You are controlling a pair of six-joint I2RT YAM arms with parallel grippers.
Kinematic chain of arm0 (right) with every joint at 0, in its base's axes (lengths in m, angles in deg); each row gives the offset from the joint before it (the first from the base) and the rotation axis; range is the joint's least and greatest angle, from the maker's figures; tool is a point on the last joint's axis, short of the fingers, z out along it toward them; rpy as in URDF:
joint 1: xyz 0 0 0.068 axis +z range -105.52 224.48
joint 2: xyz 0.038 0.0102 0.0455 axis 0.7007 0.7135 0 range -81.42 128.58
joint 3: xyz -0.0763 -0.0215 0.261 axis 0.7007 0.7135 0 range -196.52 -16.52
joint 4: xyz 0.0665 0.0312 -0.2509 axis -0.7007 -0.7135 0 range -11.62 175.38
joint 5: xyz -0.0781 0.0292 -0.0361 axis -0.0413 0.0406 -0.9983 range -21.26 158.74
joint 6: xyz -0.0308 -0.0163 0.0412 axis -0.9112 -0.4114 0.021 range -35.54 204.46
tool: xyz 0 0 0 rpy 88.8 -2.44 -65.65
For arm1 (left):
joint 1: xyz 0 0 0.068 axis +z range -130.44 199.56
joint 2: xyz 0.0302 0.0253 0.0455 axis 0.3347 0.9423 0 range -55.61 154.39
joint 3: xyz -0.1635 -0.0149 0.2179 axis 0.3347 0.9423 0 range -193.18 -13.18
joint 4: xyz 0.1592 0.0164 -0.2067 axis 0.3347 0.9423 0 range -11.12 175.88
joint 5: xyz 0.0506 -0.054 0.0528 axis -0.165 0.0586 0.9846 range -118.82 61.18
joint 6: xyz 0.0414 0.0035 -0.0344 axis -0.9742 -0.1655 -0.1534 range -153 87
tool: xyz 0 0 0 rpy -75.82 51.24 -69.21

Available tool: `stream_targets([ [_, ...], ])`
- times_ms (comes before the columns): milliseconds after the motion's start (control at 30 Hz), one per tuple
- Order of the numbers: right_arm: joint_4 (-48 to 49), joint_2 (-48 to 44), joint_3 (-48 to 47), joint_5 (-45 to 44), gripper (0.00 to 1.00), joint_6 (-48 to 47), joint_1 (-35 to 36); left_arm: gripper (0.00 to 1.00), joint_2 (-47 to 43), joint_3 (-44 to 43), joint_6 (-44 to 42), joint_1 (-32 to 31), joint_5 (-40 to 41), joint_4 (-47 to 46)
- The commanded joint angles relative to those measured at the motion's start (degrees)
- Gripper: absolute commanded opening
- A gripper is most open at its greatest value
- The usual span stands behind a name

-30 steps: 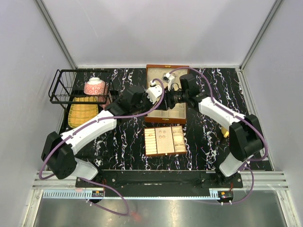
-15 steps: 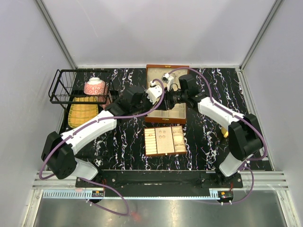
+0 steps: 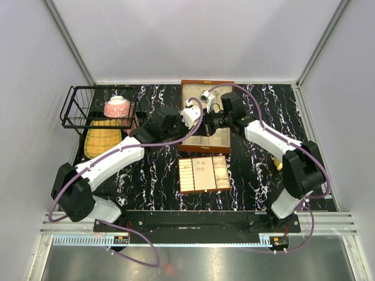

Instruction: Organize the mixed jewelry

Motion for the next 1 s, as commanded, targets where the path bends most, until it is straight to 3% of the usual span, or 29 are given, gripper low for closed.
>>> stream_targets([
  [0, 1.04, -1.77, -1.81, -0.94, 0.00, -1.15, 0.78, 0.00, -2.39, -0.22, 0.27, 0.43, -2.07, -2.29],
  [67, -0.88, -2.47, -1.98, -1.46, 0.00, -2.20, 0.78, 0.02, -3.36, -0.83, -0.61, 0.69, -4.09, -0.89],
  [200, -4.06, -4.49, -1.81, -3.48, 0.00, -7.02, 0.78, 0.20, -5.29, -2.14, -2.71, 2.97, -10.41, 2.62],
  [333, -7.83, -6.86, -1.98, -4.63, 0.00, -12.13, 0.78, 0.34, -5.91, -5.13, -6.22, 7.36, -21.72, 8.16],
  [433, -12.04, -8.45, -2.33, -4.55, 0.00, -15.82, 0.87, 0.39, -5.56, -8.29, -11.22, 9.56, -29.99, 14.66],
  [567, -15.57, -9.94, -3.04, -4.72, 0.00, -19.08, 1.65, 0.41, -5.21, -10.50, -17.57, 10.45, -37.66, 21.16],
  [733, -16.10, -10.82, -2.42, -7.88, 0.00, -20.84, 4.02, 0.41, -4.86, -10.59, -21.52, 10.98, -45.91, 22.40],
  [967, -15.49, -11.79, -2.07, -9.82, 0.00, -21.89, 5.43, 0.42, -3.89, -10.06, -25.04, 11.33, -50.15, 22.50],
])
